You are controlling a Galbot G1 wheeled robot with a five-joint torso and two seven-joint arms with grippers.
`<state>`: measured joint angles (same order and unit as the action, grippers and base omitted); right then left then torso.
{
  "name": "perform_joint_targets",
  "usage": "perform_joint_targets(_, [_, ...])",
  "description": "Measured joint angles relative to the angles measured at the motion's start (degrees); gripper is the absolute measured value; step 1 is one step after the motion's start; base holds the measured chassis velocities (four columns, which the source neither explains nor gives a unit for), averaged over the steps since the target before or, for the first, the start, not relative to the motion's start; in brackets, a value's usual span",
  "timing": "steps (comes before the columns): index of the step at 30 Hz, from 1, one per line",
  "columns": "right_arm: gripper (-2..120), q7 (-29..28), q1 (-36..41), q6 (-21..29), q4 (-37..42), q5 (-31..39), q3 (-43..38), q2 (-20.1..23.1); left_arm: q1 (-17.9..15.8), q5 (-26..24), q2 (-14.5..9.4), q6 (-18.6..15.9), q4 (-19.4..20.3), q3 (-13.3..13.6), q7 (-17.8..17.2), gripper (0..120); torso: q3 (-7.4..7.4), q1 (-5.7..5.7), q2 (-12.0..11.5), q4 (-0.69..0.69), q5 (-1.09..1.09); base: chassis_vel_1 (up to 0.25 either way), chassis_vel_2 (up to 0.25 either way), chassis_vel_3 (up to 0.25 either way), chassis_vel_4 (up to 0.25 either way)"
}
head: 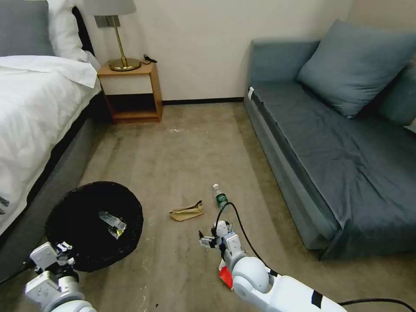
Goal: Pick up the trash bin, then pick up the garbage on the floor and place it into the trash bin.
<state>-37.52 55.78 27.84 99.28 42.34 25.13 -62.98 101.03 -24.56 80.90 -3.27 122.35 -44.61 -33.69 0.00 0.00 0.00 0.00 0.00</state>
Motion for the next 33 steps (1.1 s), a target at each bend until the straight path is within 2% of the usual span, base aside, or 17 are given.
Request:
perform_joint_targets(2, [100, -5.55, 0.73, 4.7, 0.94, 4.51, -0.32, -0.99, 0.12, 0.17, -0.05, 0.23, -0.19, -0.06, -0.01, 3, 0.0, 0.0, 0.0, 0.0, 0.0, 0.0, 0.0, 0.0, 0.0])
perform_joint_targets(3, [100, -5.55, 0.73, 4.7, 0.94, 4.51, -0.32, -0.99, 0.12, 0.17, -0.05, 0.23, -0.19, -0.06, -0.01, 3, 0.0, 0.0, 0.0, 0.0, 0.0, 0.0, 0.0, 0.0, 0.0])
perform_joint_targets(7, [100, -12.73, 1.19, 10.69, 1.11, 9.78, -0.97, -2.89, 0.45, 0.24, -0.21, 0.72, -0.33, -0.38, -0.02, 3, 0.0, 0.0, 0.0, 0.01, 0.0, 0.0, 0.0, 0.0, 0.0])
perform_joint_targets(13, [100, -16.87, 1.44, 13.83, -1.0, 12.89, -1.42, -4.83, 0.75, 0.27, -0.28, 1.29, -0.72, -0.61, -0.08, 3, 0.0, 0.0, 0.0, 0.01, 0.0, 0.0, 0.0, 0.0, 0.0])
perform_joint_targets(18, [100, -16.67, 2.0, 14.25, -3.68, 11.96, -1.71, -5.61, 0.94, 0.32, -0.28, 1.63, -1.04, -0.63, -0.1, 3, 0.0, 0.0, 0.0, 0.01, 0.0, 0.0, 0.0, 0.0, 0.0])
perform_joint_targets(25, [100, -11.94, 1.8, 12.8, -11.27, 6.72, -3.62, -7.55, 1.29, 0.36, -0.3, 1.98, -1.08, -0.64, -0.13, 3, 0.0, 0.0, 0.0, 0.0, 0.0, 0.0, 0.0, 0.0, 0.0])
perform_joint_targets(33, [98, -7.22, 1.17, 12.34, -15.64, 4.81, -5.35, -8.33, 1.34, 0.33, -0.3, 2.11, -1.07, -0.65, -0.13, 3, 0.0, 0.0, 0.0, 0.0, 0.0, 0.0, 0.0, 0.0, 0.0])
